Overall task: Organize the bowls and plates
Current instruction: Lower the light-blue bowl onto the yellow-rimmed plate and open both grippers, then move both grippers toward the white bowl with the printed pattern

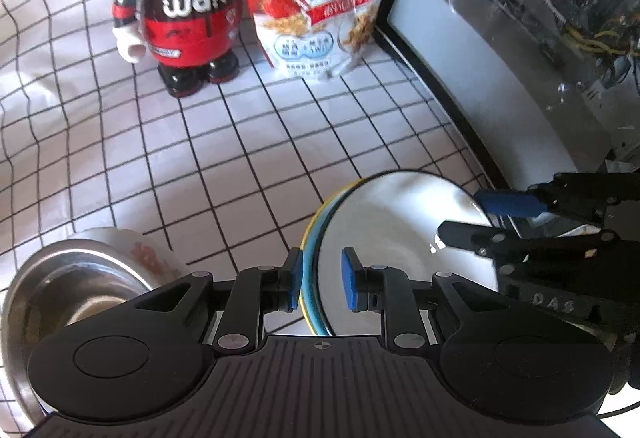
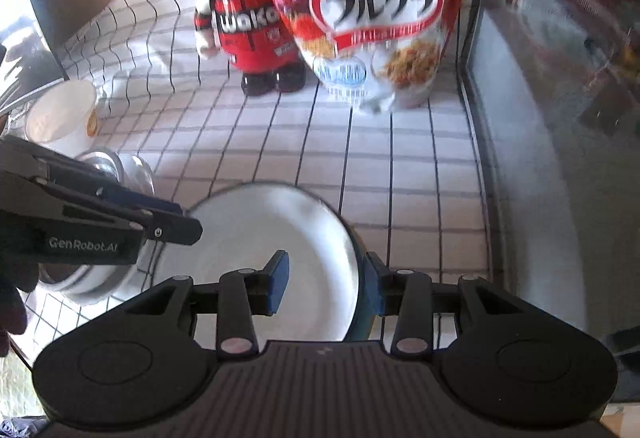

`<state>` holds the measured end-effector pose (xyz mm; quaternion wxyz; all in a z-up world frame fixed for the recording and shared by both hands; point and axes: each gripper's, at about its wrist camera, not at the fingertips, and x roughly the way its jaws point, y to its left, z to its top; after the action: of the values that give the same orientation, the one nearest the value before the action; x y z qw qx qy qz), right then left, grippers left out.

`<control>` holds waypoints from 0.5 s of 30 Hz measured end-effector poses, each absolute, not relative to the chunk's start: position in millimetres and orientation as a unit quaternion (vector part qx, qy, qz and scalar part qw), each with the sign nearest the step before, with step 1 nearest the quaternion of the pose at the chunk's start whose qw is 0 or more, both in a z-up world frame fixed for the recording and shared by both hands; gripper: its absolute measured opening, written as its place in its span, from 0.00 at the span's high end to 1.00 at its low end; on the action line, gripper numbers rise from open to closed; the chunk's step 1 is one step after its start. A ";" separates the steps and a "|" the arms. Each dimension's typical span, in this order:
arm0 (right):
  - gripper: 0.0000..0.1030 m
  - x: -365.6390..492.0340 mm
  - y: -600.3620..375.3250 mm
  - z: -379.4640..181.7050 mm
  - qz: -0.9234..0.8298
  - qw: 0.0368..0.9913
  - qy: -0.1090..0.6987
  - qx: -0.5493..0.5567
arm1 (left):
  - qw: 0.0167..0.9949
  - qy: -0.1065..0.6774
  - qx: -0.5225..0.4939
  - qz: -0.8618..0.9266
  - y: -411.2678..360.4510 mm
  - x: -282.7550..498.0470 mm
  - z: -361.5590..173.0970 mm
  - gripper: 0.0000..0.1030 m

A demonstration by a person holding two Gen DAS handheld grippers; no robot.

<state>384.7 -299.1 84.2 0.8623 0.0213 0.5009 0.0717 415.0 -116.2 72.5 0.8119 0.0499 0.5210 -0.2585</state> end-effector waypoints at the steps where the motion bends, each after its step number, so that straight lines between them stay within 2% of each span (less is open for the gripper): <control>1: 0.59 384.9 -298.1 90.2 0.072 0.867 0.493 0.020 | 0.816 0.515 0.049 -0.257 -113.6 414.2 75.9 0.78; 6: 0.50 393.3 -282.9 120.2 0.080 0.889 0.450 0.009 | 0.837 0.488 0.037 -0.247 -93.8 410.6 94.1 0.78; 9: 0.48 400.4 -259.7 138.5 0.096 0.903 0.419 -0.013 | 0.847 0.475 0.021 -0.238 -73.7 409.8 104.0 0.78; 15: 0.38 419.7 -194.8 172.7 0.138 0.925 0.348 -0.063 | 0.870 0.452 -0.047 -0.192 0.7 416.5 119.8 0.78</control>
<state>419.7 -194.8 172.7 0.9253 -0.0634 0.3476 0.1378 416.5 0.7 119.8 0.8698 -0.0469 0.4523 -0.1916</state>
